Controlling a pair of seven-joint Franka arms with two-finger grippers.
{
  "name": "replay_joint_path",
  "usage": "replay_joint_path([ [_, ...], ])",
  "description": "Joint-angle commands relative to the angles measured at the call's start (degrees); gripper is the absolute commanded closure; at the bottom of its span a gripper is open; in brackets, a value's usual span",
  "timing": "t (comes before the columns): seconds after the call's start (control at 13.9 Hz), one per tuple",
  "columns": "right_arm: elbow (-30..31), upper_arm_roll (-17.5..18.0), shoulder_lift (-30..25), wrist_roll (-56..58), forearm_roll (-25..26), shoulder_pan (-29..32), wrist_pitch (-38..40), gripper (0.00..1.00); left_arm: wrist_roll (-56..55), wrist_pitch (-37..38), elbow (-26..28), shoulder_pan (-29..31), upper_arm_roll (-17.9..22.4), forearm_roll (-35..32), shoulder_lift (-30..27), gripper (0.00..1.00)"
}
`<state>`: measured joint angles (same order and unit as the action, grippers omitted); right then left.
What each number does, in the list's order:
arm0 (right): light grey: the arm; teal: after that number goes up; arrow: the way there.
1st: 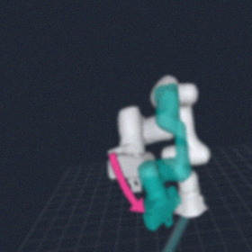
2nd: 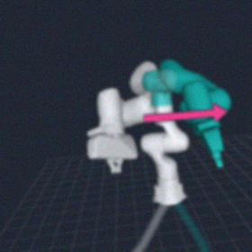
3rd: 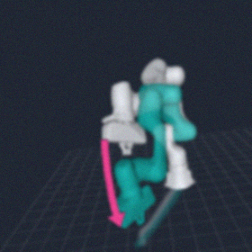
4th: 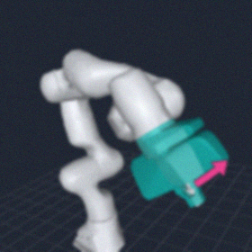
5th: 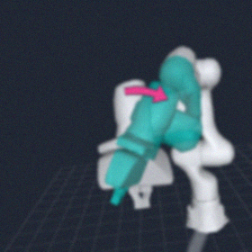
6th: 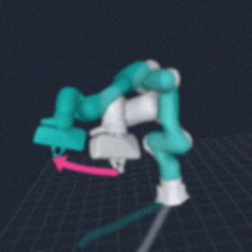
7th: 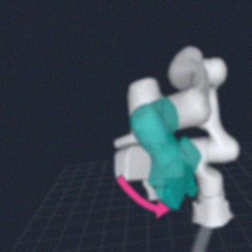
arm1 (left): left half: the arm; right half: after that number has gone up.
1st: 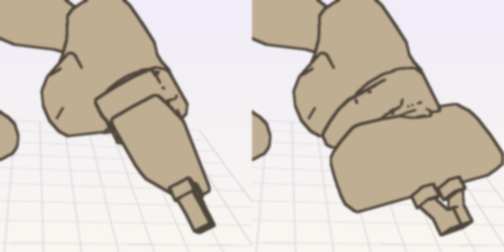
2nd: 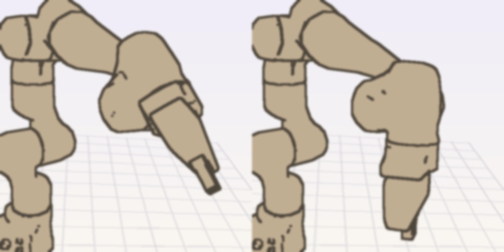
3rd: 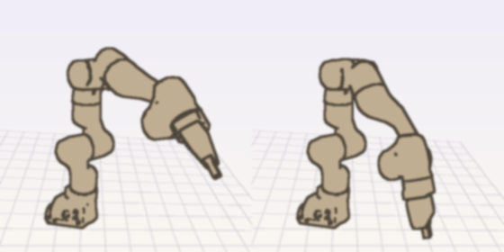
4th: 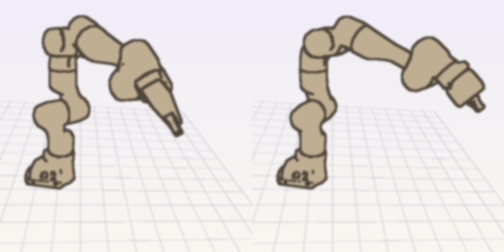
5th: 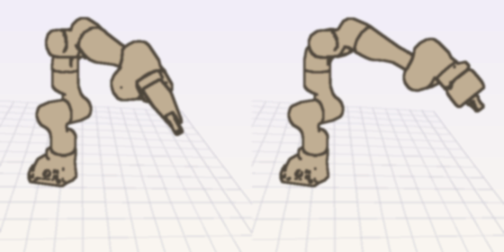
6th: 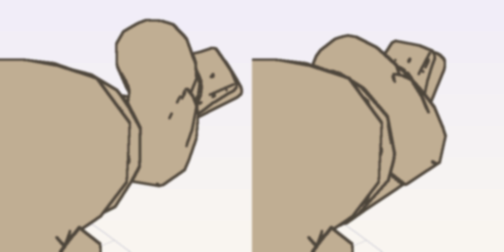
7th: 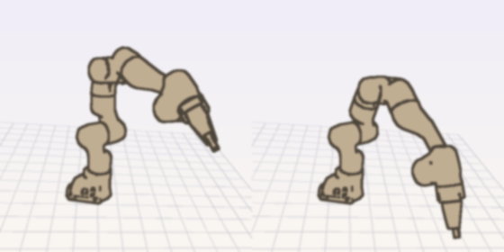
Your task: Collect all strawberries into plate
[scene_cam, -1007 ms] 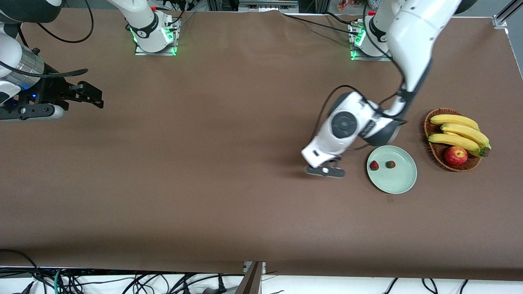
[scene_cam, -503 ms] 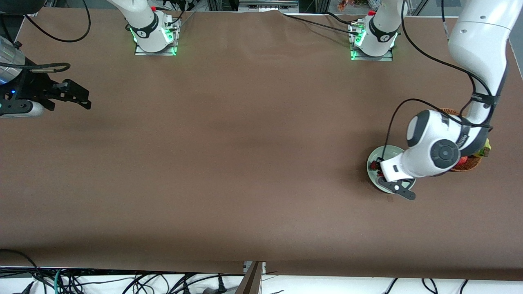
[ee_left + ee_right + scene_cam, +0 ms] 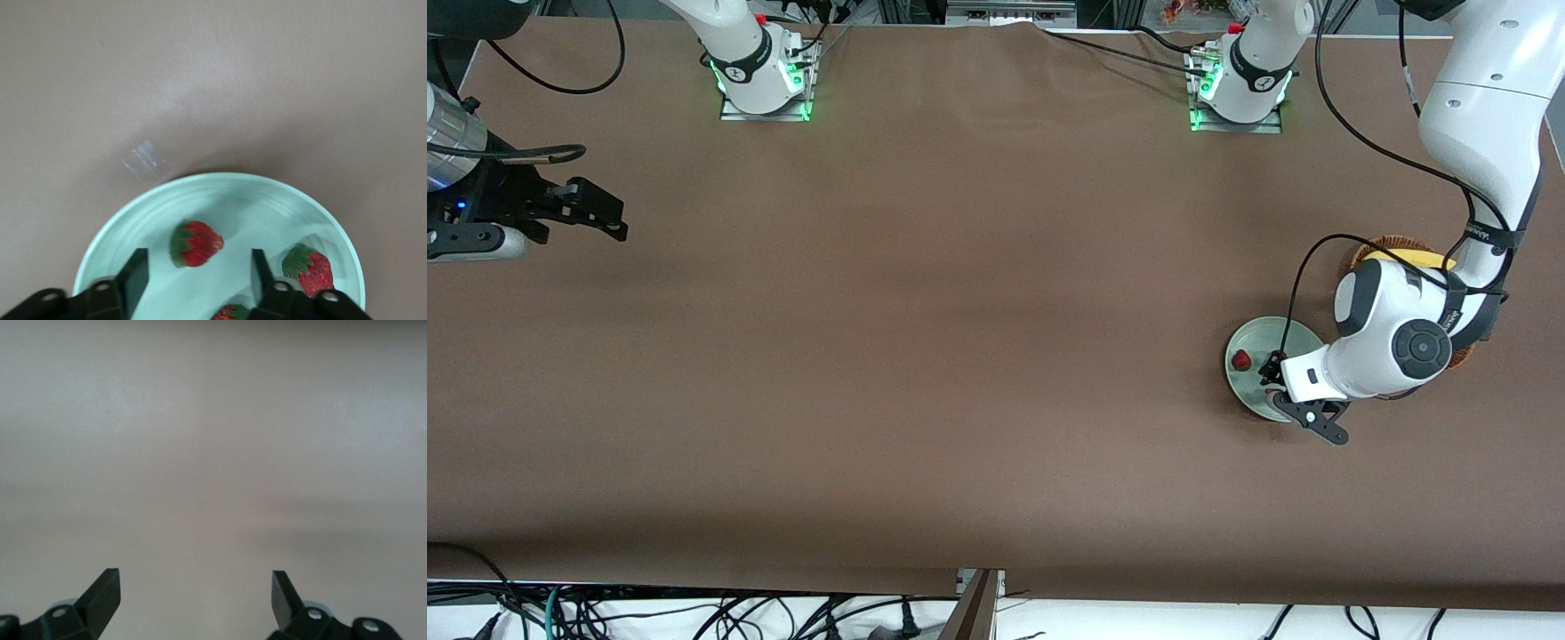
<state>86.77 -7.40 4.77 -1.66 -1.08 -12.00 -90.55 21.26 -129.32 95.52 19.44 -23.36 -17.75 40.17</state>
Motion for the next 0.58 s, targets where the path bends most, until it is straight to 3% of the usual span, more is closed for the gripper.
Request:
replay_joint_path([
  [0.0, -1.4, 0.5, 0.4, -0.1, 1.2, 0.0, 0.5, 0.0, -0.6, 6.2, -0.3, 0.7, -1.9, -0.4, -6.4, 0.0],
  [0.22, -1.4, 0.5, 0.4, 0.0, 1.1, -0.1, 0.5, 0.0, -9.0, 19.7, -6.8, 0.3, -5.1, 1.0, -11.7, 0.0],
  [0.43, -1.3, 0.5, 0.3, 0.0, 1.2, -0.7, 0.5, 0.0, -15.8, 35.7, -18.3, 0.3, -7.7, 3.1, -14.0, 0.0],
  [0.5, -1.4, 0.5, 0.3, 0.0, 1.2, -1.0, 0.5, 0.0, -17.5, 36.4, -19.3, -1.1, -6.6, 5.3, -17.5, 0.0],
])
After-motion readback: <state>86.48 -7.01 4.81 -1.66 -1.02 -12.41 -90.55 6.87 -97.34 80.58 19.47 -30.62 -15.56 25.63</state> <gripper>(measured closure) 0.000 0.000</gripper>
